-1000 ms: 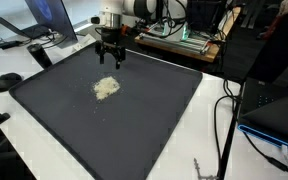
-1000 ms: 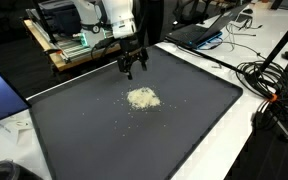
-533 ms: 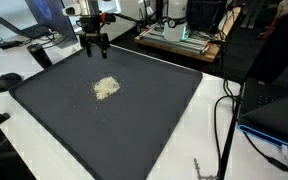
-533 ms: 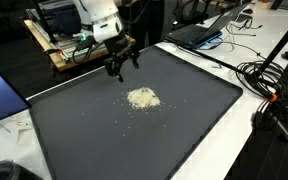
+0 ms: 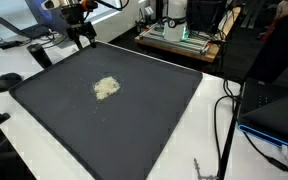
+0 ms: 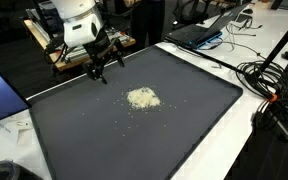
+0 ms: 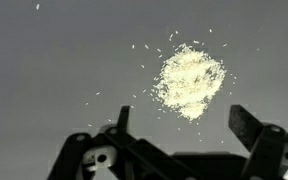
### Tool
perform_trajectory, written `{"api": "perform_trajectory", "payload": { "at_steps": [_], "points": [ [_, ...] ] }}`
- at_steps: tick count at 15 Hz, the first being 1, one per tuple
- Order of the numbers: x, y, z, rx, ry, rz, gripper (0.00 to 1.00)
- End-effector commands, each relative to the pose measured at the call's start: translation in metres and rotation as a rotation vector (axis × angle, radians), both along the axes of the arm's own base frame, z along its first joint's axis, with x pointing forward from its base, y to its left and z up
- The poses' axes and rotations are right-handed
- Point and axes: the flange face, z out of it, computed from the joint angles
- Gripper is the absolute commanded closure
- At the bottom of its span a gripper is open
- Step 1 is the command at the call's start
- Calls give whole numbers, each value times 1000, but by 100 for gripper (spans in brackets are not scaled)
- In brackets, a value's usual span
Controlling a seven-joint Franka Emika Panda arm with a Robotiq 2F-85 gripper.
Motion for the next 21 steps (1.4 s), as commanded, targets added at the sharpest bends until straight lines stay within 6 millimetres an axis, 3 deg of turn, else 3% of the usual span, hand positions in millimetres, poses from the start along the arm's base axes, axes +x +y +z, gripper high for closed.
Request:
{"api": "perform_trajectory", "payload": {
  "at_steps": [1,12,15,21],
  "points": [
    [37,0,4,26,48,57,0],
    [137,41,-5,-74,200,152,0],
    [158,60,-11,-124,264,161,0],
    [184,117,-21,-197,399,233,0]
  ]
}}
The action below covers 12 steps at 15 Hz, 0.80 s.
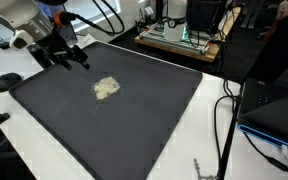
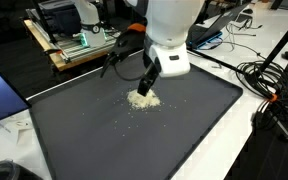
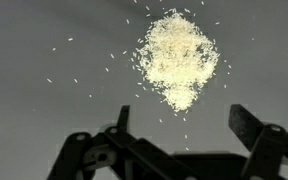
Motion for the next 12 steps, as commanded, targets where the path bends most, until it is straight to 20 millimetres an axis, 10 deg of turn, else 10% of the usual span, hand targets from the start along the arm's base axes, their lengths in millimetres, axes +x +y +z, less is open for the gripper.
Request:
{"api": "perform_trajectory", "payload": {
  "at_steps": [1,12],
  "points": [
    [19,25,-6,-52,70,41,0],
    [27,84,-33,-319,176,6,0]
  ]
}}
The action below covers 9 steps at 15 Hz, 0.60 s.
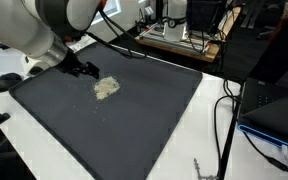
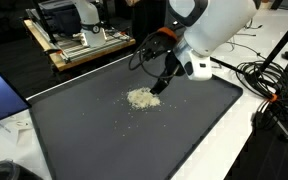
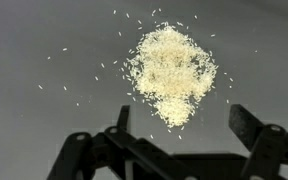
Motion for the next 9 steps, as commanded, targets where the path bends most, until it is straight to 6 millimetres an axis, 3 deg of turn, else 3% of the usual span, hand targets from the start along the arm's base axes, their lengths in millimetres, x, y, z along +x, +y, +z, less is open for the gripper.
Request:
{"api": "perform_trajectory", "payload": {
  "at_steps": [1,9],
  "points": [
    [2,14,-1,-123,8,-40,0],
    [7,50,0,-251,-84,-189,0]
  ]
}}
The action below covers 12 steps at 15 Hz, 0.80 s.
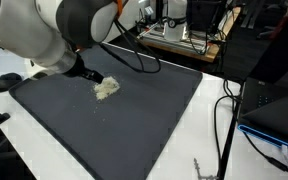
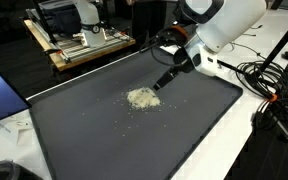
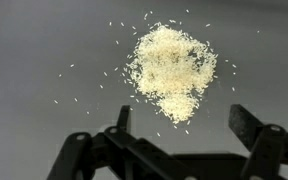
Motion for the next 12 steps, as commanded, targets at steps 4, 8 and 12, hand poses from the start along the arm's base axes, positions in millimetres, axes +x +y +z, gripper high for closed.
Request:
{"api": "perform_trajectory", "payload": {
  "at_steps": [4,8,12],
  "points": [
    [7,23,0,-83,-106,-130,0],
    [10,21,-11,-117,-164,-204,0],
    [8,25,-17,-174,-224,-300,0]
  ]
}}
